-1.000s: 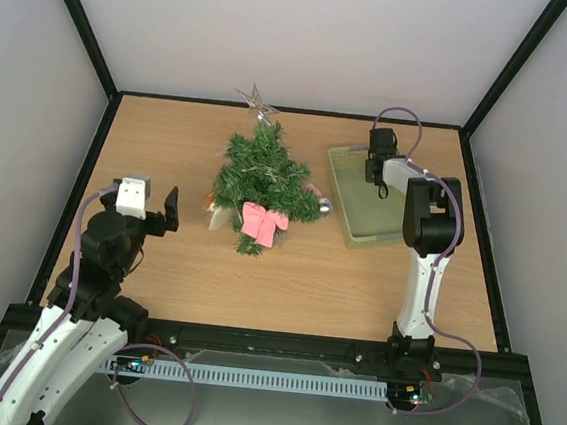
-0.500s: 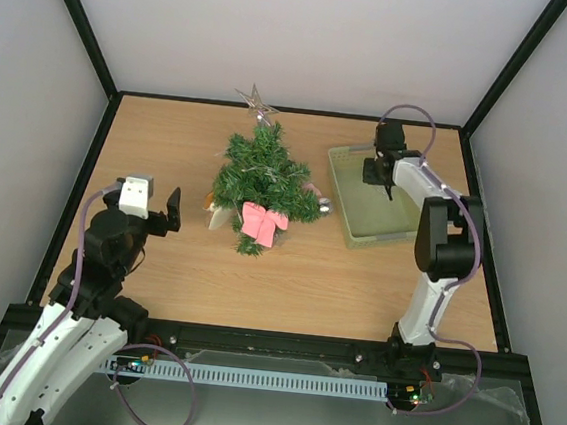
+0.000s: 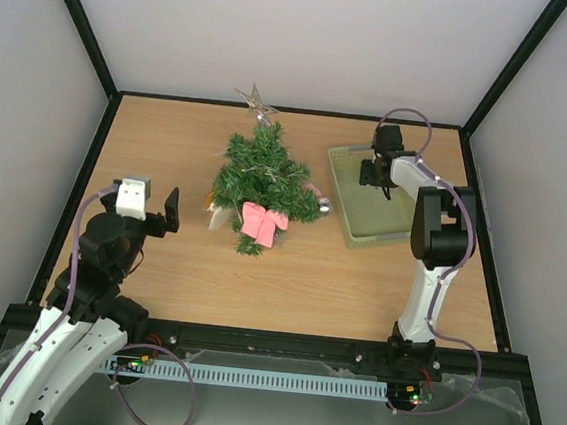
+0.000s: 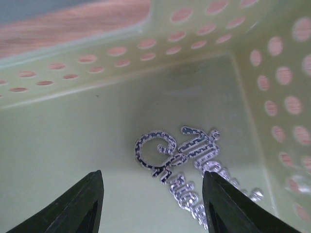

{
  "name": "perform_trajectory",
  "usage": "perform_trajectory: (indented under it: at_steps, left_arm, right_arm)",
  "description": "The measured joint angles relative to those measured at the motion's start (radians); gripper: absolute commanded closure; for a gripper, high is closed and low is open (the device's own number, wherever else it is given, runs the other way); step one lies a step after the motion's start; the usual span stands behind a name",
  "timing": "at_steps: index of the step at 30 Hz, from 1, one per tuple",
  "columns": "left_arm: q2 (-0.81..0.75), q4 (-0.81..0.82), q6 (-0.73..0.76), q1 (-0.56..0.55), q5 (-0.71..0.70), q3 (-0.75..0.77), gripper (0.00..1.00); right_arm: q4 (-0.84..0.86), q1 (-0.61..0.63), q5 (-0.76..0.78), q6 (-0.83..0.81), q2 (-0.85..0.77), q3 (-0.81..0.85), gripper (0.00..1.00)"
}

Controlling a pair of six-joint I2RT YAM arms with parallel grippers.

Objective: Decorate the small christmas tree
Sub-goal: Pick up the decoration item from the storage box.

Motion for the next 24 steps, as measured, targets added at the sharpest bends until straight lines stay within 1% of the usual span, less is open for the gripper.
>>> perform_trajectory:
  at_steps: [4, 10, 15, 16, 18, 20, 24]
  left_arm:
    - [-0.011, 0.0, 0.002, 0.0, -0.003, 0.0, 0.0]
    - [-0.011, 0.0, 0.005, -0.001, -0.004, 0.0, 0.0]
    - [-0.01, 0.0, 0.006, -0.001, -0.004, 0.0, 0.0]
    - [-0.01, 0.0, 0.006, -0.001, -0.004, 0.0, 0.0]
    - [-0.01, 0.0, 0.006, -0.002, -0.004, 0.0, 0.0]
    - [-0.01, 0.0, 0.006, -0.002, -0.004, 0.0, 0.0]
    - [-0.01, 0.0, 0.006, -0.003, -0.004, 0.0, 0.0]
  right_arm:
    - [0.006, -0.007, -0.011, 0.003, 0.066, 0.02, 0.49]
    - [0.021, -0.009, 0.013, 0.006, 0.088, 0.044, 0.45]
    - [0.032, -0.01, -0.015, 0.005, 0.106, 0.053, 0.51]
    - [0.032, -0.01, -0.022, 0.006, 0.114, 0.059, 0.53]
    - [0.034, -0.01, -0.031, 0.006, 0.126, 0.062, 0.6]
    - [0.04, -0.01, -0.043, 0.005, 0.127, 0.062, 0.7]
    - [0.048, -0.005, -0.048, -0.001, 0.126, 0.061, 0.86]
